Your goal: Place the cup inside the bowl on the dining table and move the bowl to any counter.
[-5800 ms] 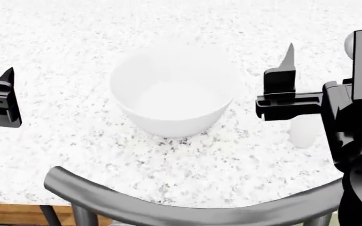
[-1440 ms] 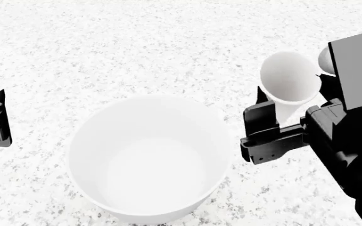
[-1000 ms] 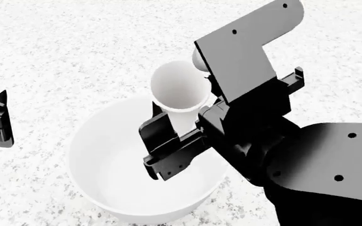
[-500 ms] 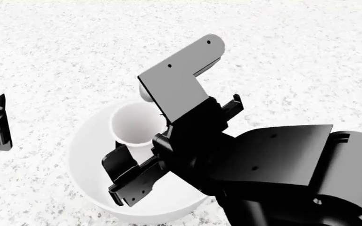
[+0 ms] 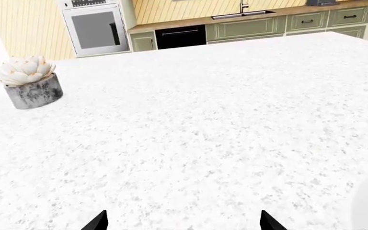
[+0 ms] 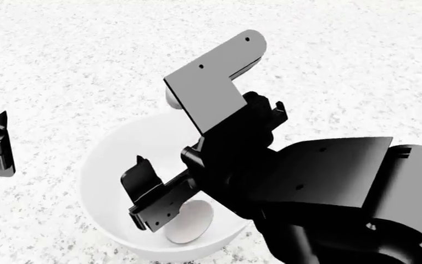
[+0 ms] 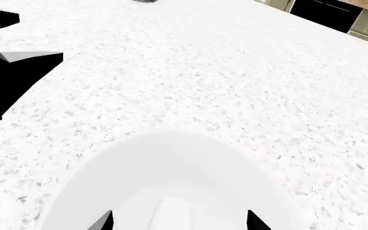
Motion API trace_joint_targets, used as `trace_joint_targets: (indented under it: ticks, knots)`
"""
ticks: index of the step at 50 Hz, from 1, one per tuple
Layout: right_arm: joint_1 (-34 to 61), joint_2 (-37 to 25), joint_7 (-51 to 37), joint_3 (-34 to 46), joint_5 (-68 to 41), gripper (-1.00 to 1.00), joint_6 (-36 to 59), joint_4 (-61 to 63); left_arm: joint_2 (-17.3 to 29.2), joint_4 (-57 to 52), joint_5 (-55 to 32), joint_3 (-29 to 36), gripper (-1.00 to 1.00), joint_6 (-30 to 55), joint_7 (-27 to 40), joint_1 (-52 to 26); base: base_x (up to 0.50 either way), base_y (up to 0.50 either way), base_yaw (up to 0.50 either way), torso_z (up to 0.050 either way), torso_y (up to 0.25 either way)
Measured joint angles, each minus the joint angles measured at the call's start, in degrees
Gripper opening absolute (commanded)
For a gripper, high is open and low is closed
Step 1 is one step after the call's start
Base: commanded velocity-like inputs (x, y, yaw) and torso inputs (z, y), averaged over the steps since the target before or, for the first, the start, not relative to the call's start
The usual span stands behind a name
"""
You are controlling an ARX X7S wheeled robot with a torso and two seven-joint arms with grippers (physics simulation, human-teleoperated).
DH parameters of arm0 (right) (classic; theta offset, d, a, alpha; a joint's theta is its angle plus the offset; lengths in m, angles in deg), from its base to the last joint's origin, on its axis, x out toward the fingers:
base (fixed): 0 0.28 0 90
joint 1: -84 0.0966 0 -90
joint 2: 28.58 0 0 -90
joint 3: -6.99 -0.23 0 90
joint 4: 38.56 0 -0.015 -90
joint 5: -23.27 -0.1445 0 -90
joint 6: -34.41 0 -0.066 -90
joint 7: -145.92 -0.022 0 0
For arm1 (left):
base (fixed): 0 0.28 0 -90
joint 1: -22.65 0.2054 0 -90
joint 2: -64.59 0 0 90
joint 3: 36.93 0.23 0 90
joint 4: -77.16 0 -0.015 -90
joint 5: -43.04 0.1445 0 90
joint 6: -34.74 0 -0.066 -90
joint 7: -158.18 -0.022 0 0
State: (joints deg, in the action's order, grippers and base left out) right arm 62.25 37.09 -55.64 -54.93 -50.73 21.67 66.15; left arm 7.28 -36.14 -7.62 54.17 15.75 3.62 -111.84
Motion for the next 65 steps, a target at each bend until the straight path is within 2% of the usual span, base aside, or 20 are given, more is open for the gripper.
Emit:
trace_joint_targets:
  ticks: [11, 22, 37, 65]
  knots:
    - [3.82, -3.0, -0.56, -2.99, 0.21, 1.0, -0.79, -2.99, 0.16, 0.19, -0.06, 0.23, 1.0, -0.38, -0.05, 0.09, 0.0, 0.0, 0.0, 0.0, 0.0]
    - [1.36, -5.14, -0.41, -3.86, 2.3, 1.0, -3.13, -8.13, 0.31, 0.24, -0.23, 0.3, 1.0, -0.62, 0.04, 0.25, 0.0, 0.0, 0.0, 0.0, 0.0]
    - [-4.15, -4.01, -2.06, -5.12, 0.04, 1.0, -4.27, -13.37, 0.15, 0.31, -0.58, 0.43, 1.0, -0.66, 0.56, 0.4, 0.0, 0.0, 0.0, 0.0, 0.0]
    - [-7.15, -3.67, -1.68, -8.54, -1.15, 1.0, -8.68, -23.54, 0.48, 0.42, -1.77, 0.16, 1.0, -0.41, 1.11, 0.61, 0.0, 0.0, 0.0, 0.0, 0.0]
